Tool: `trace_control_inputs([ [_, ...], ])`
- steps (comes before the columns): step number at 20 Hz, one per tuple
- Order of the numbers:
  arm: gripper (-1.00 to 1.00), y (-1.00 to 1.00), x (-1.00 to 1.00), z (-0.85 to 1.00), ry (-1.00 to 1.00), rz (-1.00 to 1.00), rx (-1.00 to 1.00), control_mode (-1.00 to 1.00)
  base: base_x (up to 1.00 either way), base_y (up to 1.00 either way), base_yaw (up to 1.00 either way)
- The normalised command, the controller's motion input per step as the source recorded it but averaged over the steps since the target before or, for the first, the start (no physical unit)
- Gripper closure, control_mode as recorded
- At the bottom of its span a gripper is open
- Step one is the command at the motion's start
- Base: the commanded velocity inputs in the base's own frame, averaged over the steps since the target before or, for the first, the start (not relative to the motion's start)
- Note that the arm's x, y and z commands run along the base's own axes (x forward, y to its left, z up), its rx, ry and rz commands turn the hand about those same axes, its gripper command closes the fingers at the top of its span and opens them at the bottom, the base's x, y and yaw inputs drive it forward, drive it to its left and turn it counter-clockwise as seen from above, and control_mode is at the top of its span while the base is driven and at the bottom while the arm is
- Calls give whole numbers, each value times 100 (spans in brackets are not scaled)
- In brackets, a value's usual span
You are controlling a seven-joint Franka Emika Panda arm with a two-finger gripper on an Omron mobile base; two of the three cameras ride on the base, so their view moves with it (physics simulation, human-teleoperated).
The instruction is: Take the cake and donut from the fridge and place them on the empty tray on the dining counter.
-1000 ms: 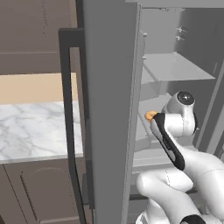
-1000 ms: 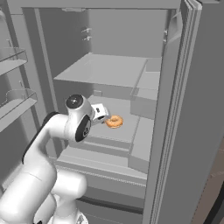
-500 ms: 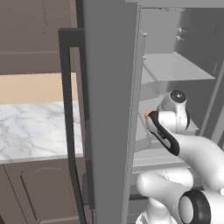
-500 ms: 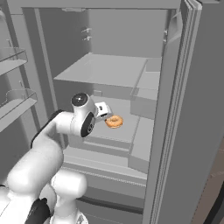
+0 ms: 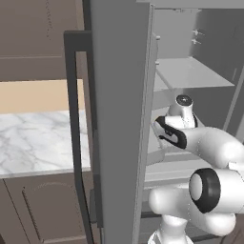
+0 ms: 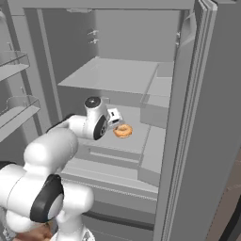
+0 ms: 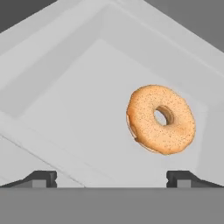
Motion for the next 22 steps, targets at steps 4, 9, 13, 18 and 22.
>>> trace_control_inputs([
  [4,-100,-10,42,-21,13,0,1,-100,0,0,0],
  [9,-100,-8,40,-37,4,0,0,-100,0,0,0],
  [13,-100,0,47,-48,0,0,0,-100,0,0,0],
  [18,-100,-8,57,-35,0,0,0,-100,0,0,0],
  [22,-100,-9,45,-34,1,0,0,-100,0,0,0],
])
